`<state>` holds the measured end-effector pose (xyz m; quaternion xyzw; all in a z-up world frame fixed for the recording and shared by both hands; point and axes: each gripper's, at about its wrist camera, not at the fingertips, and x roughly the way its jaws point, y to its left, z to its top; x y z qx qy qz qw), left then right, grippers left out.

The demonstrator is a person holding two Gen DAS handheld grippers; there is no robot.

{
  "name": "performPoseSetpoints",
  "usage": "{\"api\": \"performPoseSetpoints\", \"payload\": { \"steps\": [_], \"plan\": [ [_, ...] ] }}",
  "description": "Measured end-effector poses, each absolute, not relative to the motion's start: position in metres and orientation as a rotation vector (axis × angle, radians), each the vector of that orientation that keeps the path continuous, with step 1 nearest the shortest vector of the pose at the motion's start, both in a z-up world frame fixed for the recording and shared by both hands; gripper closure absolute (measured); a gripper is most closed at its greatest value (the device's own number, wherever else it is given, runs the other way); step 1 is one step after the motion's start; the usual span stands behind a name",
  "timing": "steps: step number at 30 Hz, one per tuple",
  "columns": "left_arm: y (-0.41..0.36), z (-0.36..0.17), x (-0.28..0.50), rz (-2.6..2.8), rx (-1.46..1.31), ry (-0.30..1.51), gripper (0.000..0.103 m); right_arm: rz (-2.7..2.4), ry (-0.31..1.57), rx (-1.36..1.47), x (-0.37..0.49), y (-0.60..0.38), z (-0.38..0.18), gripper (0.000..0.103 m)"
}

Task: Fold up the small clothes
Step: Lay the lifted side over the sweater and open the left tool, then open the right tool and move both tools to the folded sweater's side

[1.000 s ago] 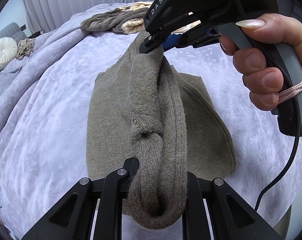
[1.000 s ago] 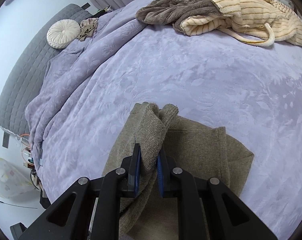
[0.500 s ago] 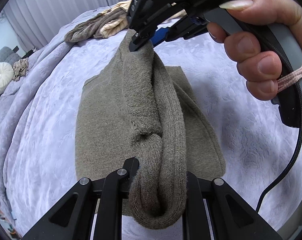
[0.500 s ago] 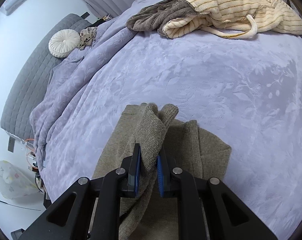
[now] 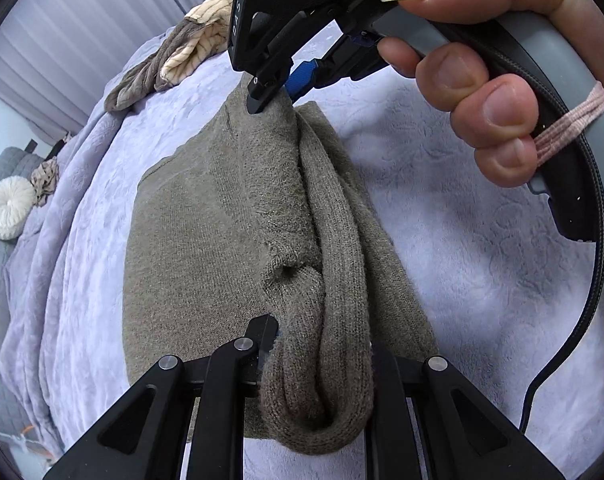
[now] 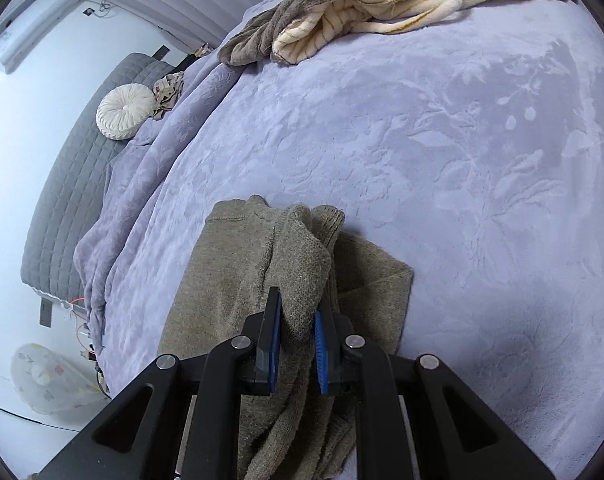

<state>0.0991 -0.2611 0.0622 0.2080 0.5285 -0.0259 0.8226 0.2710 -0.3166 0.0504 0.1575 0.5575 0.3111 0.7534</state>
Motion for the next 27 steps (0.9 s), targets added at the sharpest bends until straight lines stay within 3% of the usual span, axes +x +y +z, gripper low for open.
{"api": "performPoseSetpoints", "payload": {
  "steps": [7, 9, 11, 13, 14, 21, 22, 24, 27],
  "plan": [
    [-0.279, 0.052, 0.094, 0.0, 0.557, 1.093, 0.085, 0.69, 1.223, 0.415, 0.275, -0.326, 0.027, 0.087],
    [-0.281, 0.052, 0.092, -0.001, 0.559, 1.095, 0.066, 0.701, 1.22, 0.426, 0.275, -0.327, 0.024, 0.086],
    [-0.282, 0.054, 0.09, 0.001, 0.55, 1.084, 0.055, 0.678, 1.236, 0.426, 0.276, -0.329, 0.022, 0.079],
    [-0.279, 0.058, 0.089, -0.014, 0.518, 1.08, 0.055, 0.627, 1.256, 0.408, 0.275, -0.333, 0.024, 0.063],
    [-0.276, 0.06, 0.09, -0.025, 0.497, 1.084, 0.055, 0.62, 1.244, 0.406, 0.273, -0.335, 0.028, 0.06],
    [-0.224, 0.098, 0.078, -0.233, 0.168, 1.135, 0.055, 0.618, 1.136, 0.343, 0.242, -0.355, 0.072, 0.057],
    [-0.214, 0.107, 0.074, -0.283, 0.106, 1.133, 0.052, 0.64, 1.113, 0.34, 0.234, -0.356, 0.08, 0.057],
    [-0.194, 0.122, 0.067, -0.326, 0.01, 1.101, 0.006, 0.689, 1.073, 0.34, 0.221, -0.354, 0.095, 0.057],
    [-0.161, 0.143, 0.064, -0.336, -0.114, 1.024, 0.002, 0.77, 1.054, 0.358, 0.204, -0.336, 0.11, 0.057]
  ]
}}
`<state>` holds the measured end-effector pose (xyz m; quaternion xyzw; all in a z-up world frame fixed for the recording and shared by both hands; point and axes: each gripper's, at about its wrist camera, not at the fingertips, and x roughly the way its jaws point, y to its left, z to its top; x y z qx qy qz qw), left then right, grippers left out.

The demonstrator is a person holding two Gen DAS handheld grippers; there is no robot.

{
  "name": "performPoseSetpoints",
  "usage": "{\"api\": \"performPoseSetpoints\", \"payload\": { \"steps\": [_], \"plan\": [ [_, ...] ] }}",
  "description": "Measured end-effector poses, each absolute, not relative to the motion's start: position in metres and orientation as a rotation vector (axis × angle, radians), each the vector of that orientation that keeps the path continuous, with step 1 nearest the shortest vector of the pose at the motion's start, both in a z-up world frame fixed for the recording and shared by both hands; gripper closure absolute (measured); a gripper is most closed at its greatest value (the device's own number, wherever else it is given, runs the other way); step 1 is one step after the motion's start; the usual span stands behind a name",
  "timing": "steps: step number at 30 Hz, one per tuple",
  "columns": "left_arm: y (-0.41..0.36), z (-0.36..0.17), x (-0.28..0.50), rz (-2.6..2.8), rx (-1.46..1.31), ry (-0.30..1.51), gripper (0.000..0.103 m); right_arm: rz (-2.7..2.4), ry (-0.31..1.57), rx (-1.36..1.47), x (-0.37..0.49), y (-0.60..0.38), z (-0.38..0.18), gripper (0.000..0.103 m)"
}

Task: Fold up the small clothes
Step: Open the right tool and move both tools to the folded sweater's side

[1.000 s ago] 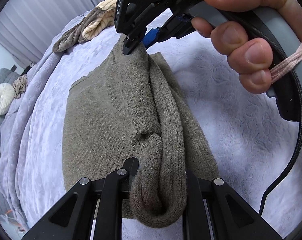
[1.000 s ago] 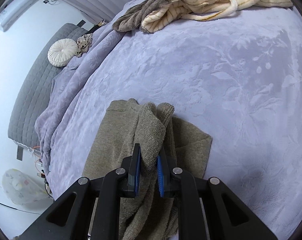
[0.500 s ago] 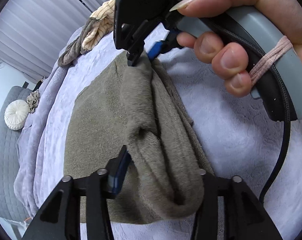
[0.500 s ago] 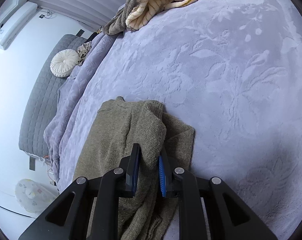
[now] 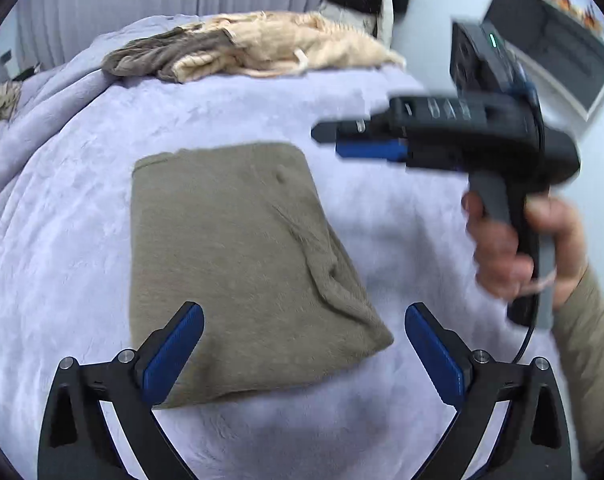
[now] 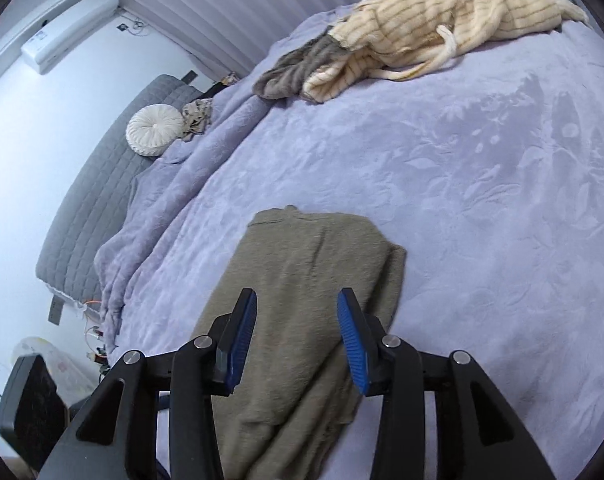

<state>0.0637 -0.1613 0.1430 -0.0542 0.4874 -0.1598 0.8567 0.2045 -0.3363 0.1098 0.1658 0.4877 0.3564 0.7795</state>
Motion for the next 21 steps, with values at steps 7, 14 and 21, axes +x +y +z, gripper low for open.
{"api": "performPoseSetpoints", "payload": {
  "steps": [7, 14, 21],
  "plan": [
    [-0.15, 0.134, 0.072, -0.205, -0.043, 1.059, 0.002, 0.781, 1.155, 0.286, 0.192, -0.289, 0.083, 0.052],
    [-0.145, 0.088, 0.083, -0.083, 0.097, 1.115, 0.002, 0.688, 1.218, 0.327, 0.196, -0.308, 0.044, 0.052],
    [-0.125, 0.061, 0.087, -0.077, 0.037, 1.174, 0.002, 0.661, 1.216, 0.426, 0.193, -0.322, 0.04, 0.053]
  ]
}}
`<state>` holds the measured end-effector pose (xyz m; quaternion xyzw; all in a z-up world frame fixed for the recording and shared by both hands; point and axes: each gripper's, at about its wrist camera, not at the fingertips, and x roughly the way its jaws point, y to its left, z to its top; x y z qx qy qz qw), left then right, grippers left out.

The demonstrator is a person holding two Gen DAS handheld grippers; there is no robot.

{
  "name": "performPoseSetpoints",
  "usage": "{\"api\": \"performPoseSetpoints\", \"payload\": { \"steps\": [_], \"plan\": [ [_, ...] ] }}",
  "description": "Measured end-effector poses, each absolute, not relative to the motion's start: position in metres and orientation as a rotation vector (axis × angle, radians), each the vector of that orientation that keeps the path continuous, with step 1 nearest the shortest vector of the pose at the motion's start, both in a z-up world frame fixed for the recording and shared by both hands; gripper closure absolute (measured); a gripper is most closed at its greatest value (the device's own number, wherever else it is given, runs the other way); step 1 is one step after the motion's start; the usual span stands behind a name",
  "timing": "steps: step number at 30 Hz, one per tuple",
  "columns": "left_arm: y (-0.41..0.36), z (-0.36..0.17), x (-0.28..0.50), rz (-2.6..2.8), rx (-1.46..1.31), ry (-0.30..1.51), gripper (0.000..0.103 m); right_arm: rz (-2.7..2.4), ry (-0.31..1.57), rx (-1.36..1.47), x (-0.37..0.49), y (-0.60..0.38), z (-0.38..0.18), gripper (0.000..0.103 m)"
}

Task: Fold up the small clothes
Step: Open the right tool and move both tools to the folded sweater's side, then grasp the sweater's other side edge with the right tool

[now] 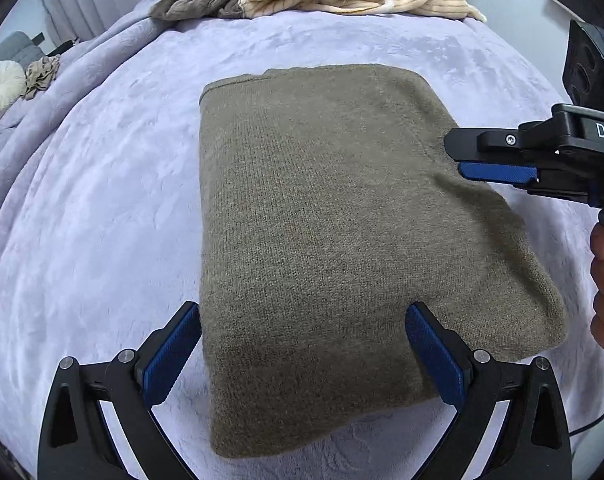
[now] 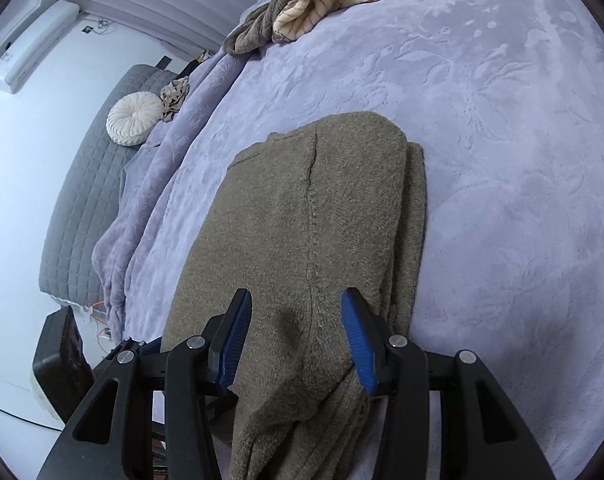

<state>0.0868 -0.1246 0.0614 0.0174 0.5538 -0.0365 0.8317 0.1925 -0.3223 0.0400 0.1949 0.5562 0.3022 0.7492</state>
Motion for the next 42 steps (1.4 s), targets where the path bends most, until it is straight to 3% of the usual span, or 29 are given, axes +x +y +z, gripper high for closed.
{"api": "performPoseSetpoints", "payload": {
  "steps": [9, 18, 22, 28, 36, 42],
  "plan": [
    [-0.11, 0.083, 0.074, -0.074, 0.04, 1.109, 0.002, 0.722, 1.116, 0.32, 0.119, -0.31, 0.084, 0.05],
    [-0.076, 0.048, 0.077, -0.054, -0.061, 1.199, 0.001, 0.53, 1.209, 0.238, 0.09, -0.322, 0.04, 0.049],
    [-0.063, 0.073, 0.079, -0.089, -0.158, 1.122, 0.001, 0.537, 1.082, 0.144, 0.08, -0.316, 0.079, 0.049],
    [-0.04, 0.081, 0.124, -0.052, -0.289, 1.125, 0.001, 0.597, 0.987, 0.102, 0.106, -0.296, 0.114, 0.049],
    [-0.045, 0.039, 0.164, -0.008, -0.218, 1.235, 0.0, 0.51, 1.17, 0.078, 0.176, -0.277, 0.045, 0.05],
    [-0.04, 0.045, 0.161, -0.044, -0.265, 1.241, 0.0, 0.494, 1.143, 0.096, 0.169, -0.282, 0.058, 0.049]
  ]
}}
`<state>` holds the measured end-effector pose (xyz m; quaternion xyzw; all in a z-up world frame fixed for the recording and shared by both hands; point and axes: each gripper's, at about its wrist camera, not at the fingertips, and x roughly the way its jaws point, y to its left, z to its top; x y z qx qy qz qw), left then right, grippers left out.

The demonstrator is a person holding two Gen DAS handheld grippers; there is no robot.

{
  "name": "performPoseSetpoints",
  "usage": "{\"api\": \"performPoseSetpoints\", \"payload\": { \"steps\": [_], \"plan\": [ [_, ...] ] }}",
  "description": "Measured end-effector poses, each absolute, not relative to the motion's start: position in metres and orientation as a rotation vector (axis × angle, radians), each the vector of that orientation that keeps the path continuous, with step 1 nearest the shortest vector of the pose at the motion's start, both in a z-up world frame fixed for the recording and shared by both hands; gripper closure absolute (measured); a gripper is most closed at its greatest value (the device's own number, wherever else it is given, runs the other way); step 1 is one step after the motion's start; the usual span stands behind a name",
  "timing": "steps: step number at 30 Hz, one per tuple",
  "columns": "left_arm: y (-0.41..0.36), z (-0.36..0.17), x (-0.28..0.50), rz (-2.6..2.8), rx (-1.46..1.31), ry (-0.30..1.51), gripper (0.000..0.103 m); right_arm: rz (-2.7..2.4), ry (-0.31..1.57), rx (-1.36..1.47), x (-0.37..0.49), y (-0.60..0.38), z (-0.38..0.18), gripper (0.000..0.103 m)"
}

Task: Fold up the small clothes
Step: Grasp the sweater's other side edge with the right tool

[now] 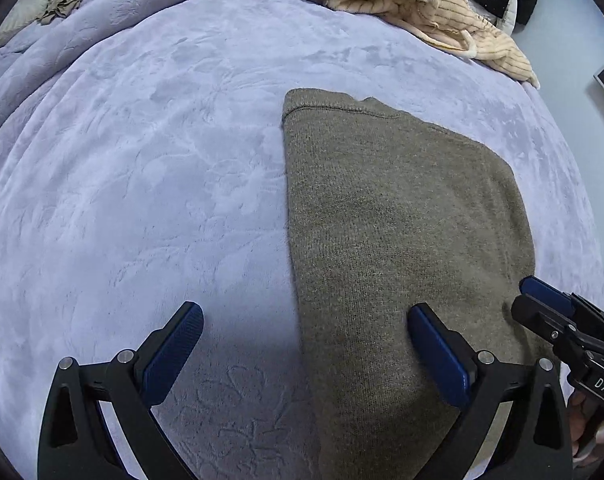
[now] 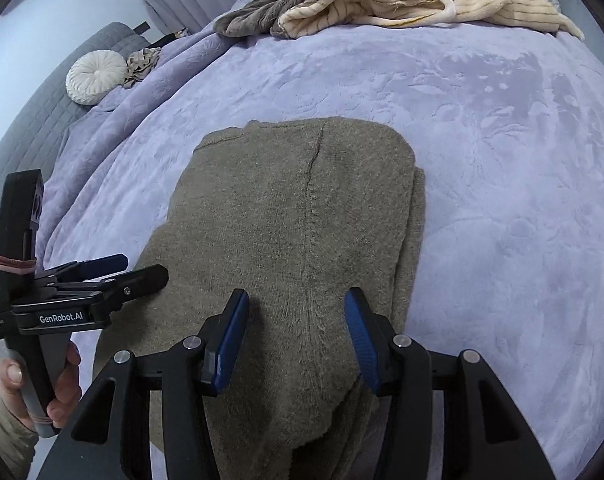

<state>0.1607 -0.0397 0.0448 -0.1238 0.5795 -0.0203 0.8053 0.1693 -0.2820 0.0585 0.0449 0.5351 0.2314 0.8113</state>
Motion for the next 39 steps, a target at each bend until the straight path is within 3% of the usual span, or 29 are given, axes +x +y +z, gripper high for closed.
{"api": "performPoseSetpoints", "payload": {
  "steps": [5, 13, 31, 35, 39],
  "plan": [
    [-0.036, 0.062, 0.14, -0.104, -0.331, 1.22, 0.0, 0.459, 1.05, 0.123, 0.134, -0.308, 0.088, 0.028],
    [-0.049, 0.062, 0.121, -0.204, -0.325, 1.249, 0.0, 0.406, 1.014, 0.173, 0.105, -0.342, 0.103, 0.028],
    [-0.037, 0.004, 0.173, -0.456, -0.689, 1.358, 0.0, 0.473, 1.257, 0.419, 0.188, -0.326, 0.016, 0.028],
    [-0.049, 0.006, 0.175, -0.464, -0.628, 1.353, 0.0, 0.523, 1.263, 0.426, 0.188, -0.313, 0.008, 0.035],
    [-0.062, 0.01, 0.175, -0.414, -0.524, 1.346, 0.026, 0.552, 1.277, 0.45, 0.19, -0.306, 0.005, 0.055]
  ]
}}
